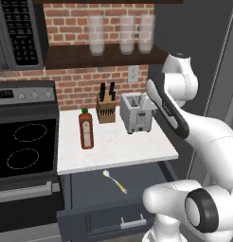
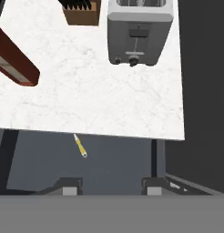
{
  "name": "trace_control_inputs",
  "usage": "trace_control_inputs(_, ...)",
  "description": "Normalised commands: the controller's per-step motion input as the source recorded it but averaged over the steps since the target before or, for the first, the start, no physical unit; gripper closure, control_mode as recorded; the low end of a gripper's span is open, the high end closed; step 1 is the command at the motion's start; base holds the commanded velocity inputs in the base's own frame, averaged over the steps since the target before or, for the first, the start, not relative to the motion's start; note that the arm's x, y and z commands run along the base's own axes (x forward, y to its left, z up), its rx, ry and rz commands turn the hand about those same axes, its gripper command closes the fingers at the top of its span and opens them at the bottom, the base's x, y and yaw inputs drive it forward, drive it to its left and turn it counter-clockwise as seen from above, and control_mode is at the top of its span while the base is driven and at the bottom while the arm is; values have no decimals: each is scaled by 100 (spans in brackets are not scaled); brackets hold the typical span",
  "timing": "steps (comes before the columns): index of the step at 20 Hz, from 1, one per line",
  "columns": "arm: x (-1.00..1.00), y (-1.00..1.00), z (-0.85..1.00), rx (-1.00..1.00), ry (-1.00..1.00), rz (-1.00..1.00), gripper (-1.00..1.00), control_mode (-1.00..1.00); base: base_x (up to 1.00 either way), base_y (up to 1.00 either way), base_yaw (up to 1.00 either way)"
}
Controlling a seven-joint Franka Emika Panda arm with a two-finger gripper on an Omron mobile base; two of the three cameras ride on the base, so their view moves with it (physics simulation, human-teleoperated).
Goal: Pick the dish brush from the drawer and place it on the counter.
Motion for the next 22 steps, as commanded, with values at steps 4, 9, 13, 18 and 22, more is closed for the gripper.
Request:
trace_control_inputs(4, 0, 0, 0, 0, -3, 0, -100, -100, 0, 0, 0)
trace_control_inputs(9, -33, 0, -2, 0, -5, 0, -100, -100, 0, 0, 0)
trace_control_inputs(13, -74, 0, -23, 0, -13, 0, -100, -100, 0, 0, 0)
trace_control_inputs(18, -55, 0, -35, 0, -2, 0, -100, -100, 0, 0, 0)
trace_control_inputs(22, -19, 0, -28, -1, 0, 0, -100, -100, 0, 0, 0)
